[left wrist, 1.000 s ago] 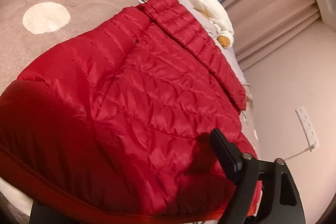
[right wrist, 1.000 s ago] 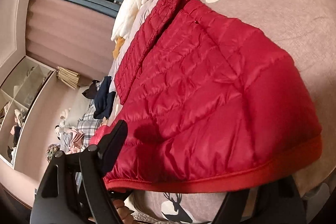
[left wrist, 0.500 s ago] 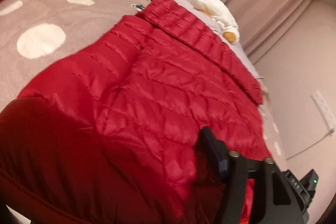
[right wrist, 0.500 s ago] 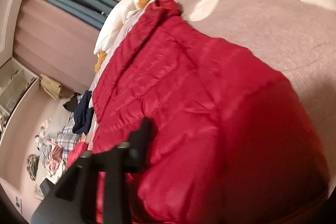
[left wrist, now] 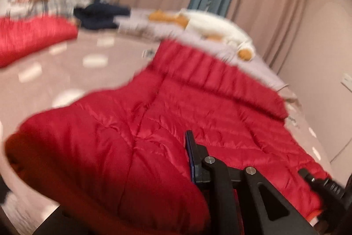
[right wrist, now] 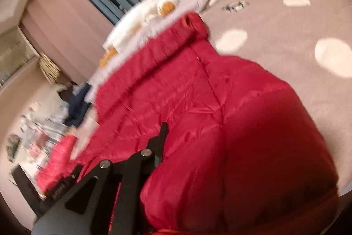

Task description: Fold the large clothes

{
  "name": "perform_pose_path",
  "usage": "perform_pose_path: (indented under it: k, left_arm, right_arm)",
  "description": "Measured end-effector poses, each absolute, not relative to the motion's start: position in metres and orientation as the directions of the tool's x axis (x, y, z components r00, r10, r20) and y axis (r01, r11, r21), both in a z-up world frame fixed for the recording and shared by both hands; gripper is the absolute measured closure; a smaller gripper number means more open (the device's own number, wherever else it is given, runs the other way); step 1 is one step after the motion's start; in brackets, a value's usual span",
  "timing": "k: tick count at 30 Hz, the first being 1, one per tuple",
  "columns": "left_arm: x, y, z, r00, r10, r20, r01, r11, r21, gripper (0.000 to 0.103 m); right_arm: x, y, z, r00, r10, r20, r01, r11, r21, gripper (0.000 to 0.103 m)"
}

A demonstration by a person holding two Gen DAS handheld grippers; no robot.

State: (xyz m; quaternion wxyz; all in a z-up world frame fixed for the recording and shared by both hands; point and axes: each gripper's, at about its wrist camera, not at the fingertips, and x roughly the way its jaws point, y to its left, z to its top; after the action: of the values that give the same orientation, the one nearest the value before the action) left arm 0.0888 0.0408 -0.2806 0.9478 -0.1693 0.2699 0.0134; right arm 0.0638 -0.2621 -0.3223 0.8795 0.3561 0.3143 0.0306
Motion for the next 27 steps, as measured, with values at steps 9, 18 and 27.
perform_pose_path:
  k: [9, 18, 27]
  left_arm:
    - [0.034, 0.039, -0.207, 0.924, -0.058, -0.378, -0.056, 0.957, -0.285, 0.085]
    - [0.01, 0.04, -0.158, 0.932, -0.105, -0.347, 0.0, 0.957, -0.29, 0.085]
    - [0.013, 0.036, -0.134, 0.932, -0.161, -0.323, 0.057, 0.95, -0.308, 0.085]
  right_arm:
    - [0.02, -0.27, -0.222, 0.886, 0.256, -0.385, 0.039, 0.788, 0.614, 0.093]
    - [-0.016, -0.279, -0.172, 0.903, 0.264, -0.34, -0.018, 0.812, 0.584, 0.091]
    - [-0.009, -0.288, -0.136, 0.883, 0.276, -0.379, -0.042, 0.851, 0.523, 0.088]
